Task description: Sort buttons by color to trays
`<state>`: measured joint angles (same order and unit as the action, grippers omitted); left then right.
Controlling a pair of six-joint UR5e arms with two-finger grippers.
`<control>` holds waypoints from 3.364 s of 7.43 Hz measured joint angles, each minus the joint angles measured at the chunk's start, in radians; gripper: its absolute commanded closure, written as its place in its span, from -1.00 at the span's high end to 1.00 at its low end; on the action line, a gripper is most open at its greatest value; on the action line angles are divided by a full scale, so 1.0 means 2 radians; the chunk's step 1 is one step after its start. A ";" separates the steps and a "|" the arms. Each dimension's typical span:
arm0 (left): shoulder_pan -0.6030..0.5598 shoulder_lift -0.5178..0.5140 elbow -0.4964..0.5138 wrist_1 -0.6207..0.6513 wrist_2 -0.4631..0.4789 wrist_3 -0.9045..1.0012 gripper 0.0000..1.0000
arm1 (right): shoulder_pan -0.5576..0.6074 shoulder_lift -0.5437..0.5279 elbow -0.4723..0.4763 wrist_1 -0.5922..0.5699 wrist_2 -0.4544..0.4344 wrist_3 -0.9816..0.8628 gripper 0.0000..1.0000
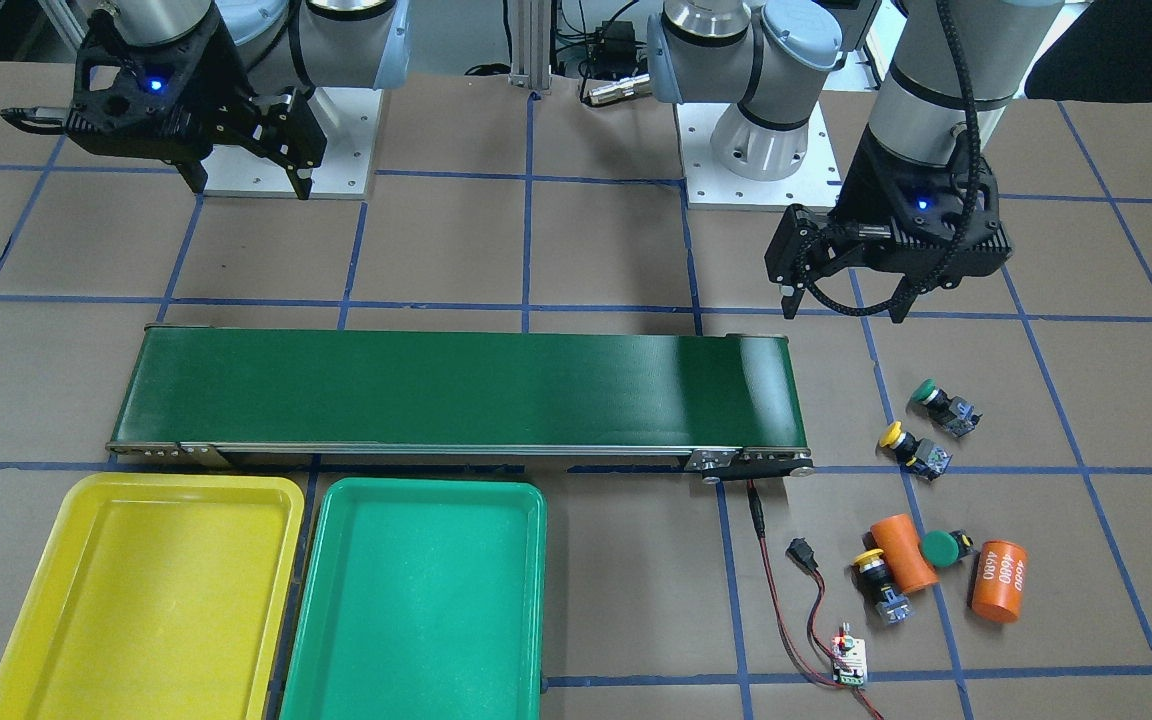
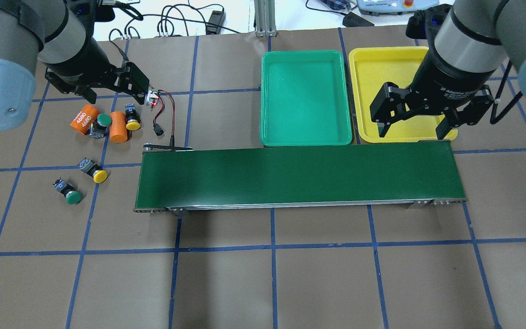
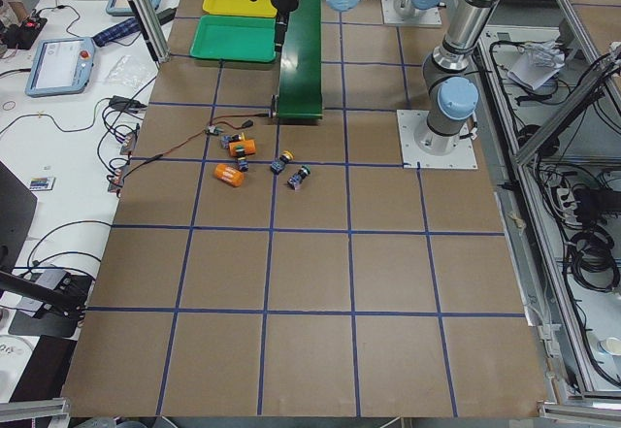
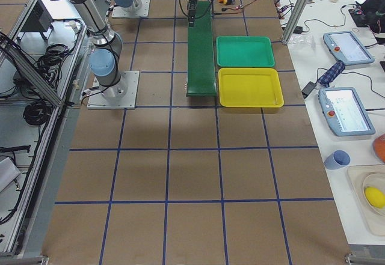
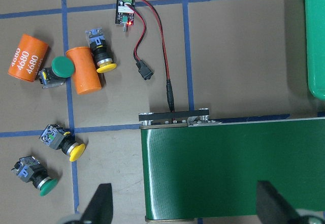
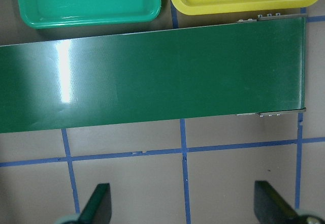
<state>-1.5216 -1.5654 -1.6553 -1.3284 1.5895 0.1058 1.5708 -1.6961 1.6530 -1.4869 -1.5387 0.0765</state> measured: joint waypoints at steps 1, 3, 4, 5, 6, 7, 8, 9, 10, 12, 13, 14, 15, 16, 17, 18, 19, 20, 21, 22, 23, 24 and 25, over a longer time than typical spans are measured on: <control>0.000 -0.001 0.000 0.000 0.000 0.000 1.00 | 0.000 0.000 0.000 -0.001 0.000 -0.002 1.00; 0.000 -0.003 -0.002 -0.001 0.001 -0.001 1.00 | -0.001 0.004 -0.001 -0.004 -0.001 -0.007 1.00; 0.000 -0.004 -0.005 -0.001 0.001 -0.001 1.00 | 0.000 0.013 -0.001 -0.004 0.002 -0.007 1.00; 0.000 -0.005 -0.008 -0.002 0.001 0.000 1.00 | 0.000 0.021 -0.001 -0.003 0.004 -0.006 1.00; 0.005 -0.008 -0.008 -0.004 0.000 0.006 1.00 | 0.001 0.024 -0.002 -0.003 0.005 -0.006 1.00; 0.020 -0.016 -0.005 -0.004 -0.003 0.040 1.00 | 0.002 0.022 -0.004 -0.003 0.006 -0.006 1.00; 0.055 -0.031 0.005 -0.005 -0.019 0.103 1.00 | 0.003 0.020 -0.007 -0.004 0.006 -0.007 1.00; 0.096 -0.055 0.020 -0.010 -0.043 0.159 1.00 | 0.004 0.014 -0.008 -0.005 0.006 -0.007 1.00; 0.124 -0.088 0.040 -0.017 -0.060 0.205 1.00 | 0.005 0.008 -0.009 -0.005 0.005 -0.005 1.00; 0.143 -0.178 0.118 -0.019 -0.047 0.296 1.00 | 0.006 0.003 -0.012 -0.012 0.004 -0.002 1.00; 0.151 -0.224 0.170 -0.019 -0.025 0.344 1.00 | 0.006 0.000 -0.011 -0.012 0.005 -0.002 1.00; 0.165 -0.265 0.211 -0.016 -0.013 0.392 1.00 | 0.006 0.000 -0.010 -0.011 0.004 -0.005 1.00; 0.183 -0.298 0.233 -0.008 -0.015 0.437 1.00 | 0.005 0.001 -0.007 -0.009 0.002 -0.008 1.00; 0.194 -0.323 0.239 0.001 -0.025 0.463 1.00 | 0.002 0.002 -0.005 -0.008 0.000 -0.010 1.00; 0.197 -0.339 0.238 0.004 -0.034 0.473 1.00 | 0.002 0.002 -0.005 -0.006 0.000 -0.012 1.00; 0.196 -0.345 0.235 0.004 -0.038 0.476 1.00 | 0.002 0.002 -0.004 -0.005 0.001 -0.013 1.00; 0.199 -0.350 0.230 0.004 -0.040 0.478 1.00 | 0.002 0.002 -0.004 -0.005 0.001 -0.013 1.00; 0.205 -0.355 0.224 0.006 -0.040 0.475 1.00 | 0.002 0.002 -0.004 -0.004 0.002 -0.014 1.00; 0.208 -0.361 0.217 0.008 -0.039 0.462 1.00 | 0.002 0.001 -0.003 -0.004 0.002 -0.014 1.00; 0.210 -0.366 0.212 0.009 -0.038 0.447 1.00 | 0.003 0.001 -0.002 -0.004 0.001 -0.014 1.00; 0.210 -0.370 0.207 0.009 -0.037 0.437 1.00 | 0.004 0.001 -0.001 -0.004 0.002 -0.014 1.00; 0.211 -0.373 0.199 0.013 -0.037 0.432 1.00 | 0.004 0.000 -0.001 -0.004 0.002 -0.014 1.00; 0.211 -0.374 0.191 0.027 -0.036 0.430 1.00 | 0.005 0.000 -0.001 -0.004 0.003 -0.014 1.00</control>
<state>-1.0995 -2.3138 -1.2742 -1.2735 1.5176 0.9663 1.5801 -1.6967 1.6517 -1.4956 -1.5330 0.0491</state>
